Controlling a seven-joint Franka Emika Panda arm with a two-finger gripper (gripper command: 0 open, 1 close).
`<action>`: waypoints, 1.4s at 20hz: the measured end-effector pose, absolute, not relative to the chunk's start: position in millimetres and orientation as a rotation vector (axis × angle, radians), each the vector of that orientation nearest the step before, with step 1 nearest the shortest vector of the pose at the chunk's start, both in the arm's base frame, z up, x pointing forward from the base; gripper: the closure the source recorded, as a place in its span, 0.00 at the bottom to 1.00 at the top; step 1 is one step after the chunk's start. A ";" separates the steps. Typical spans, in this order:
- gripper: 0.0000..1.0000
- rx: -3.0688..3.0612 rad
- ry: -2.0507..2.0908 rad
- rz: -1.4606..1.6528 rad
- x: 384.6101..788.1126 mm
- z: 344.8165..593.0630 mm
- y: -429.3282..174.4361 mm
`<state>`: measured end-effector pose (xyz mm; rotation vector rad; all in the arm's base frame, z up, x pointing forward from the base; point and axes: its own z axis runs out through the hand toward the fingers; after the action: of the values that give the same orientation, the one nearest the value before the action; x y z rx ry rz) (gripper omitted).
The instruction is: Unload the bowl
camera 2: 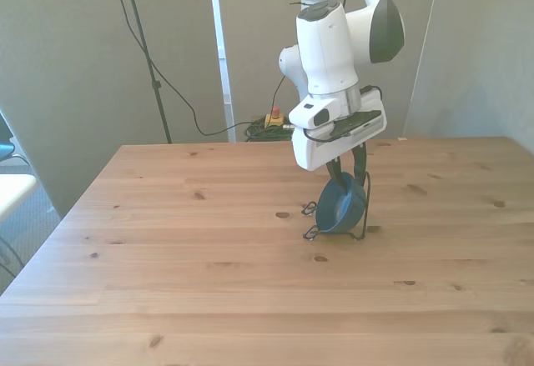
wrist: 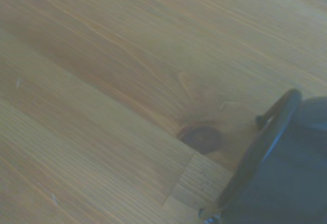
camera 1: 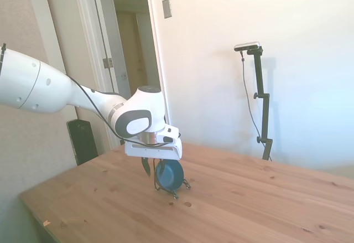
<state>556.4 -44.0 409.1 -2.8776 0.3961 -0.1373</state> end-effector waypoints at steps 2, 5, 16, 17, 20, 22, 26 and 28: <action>1.00 -2.877 0.390 -0.140 556.8 410.1 -44.1; 1.00 -2.876 0.383 -0.141 556.6 410.2 -45.5; 1.00 -2.799 0.308 -0.146 541.7 426.7 -73.8; 1.00 -2.797 0.313 -0.156 537.8 431.2 -76.6; 1.00 -2.790 0.322 -0.191 517.3 447.7 -78.6; 1.00 -2.800 0.343 -0.198 499.0 455.9 -76.0; 1.00 -2.872 0.448 -0.183 463.6 458.4 -54.0; 1.00 -2.925 0.502 -0.181 448.3 450.2 -36.5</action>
<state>448.3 -36.5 450.2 -2.9251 0.5016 -0.1806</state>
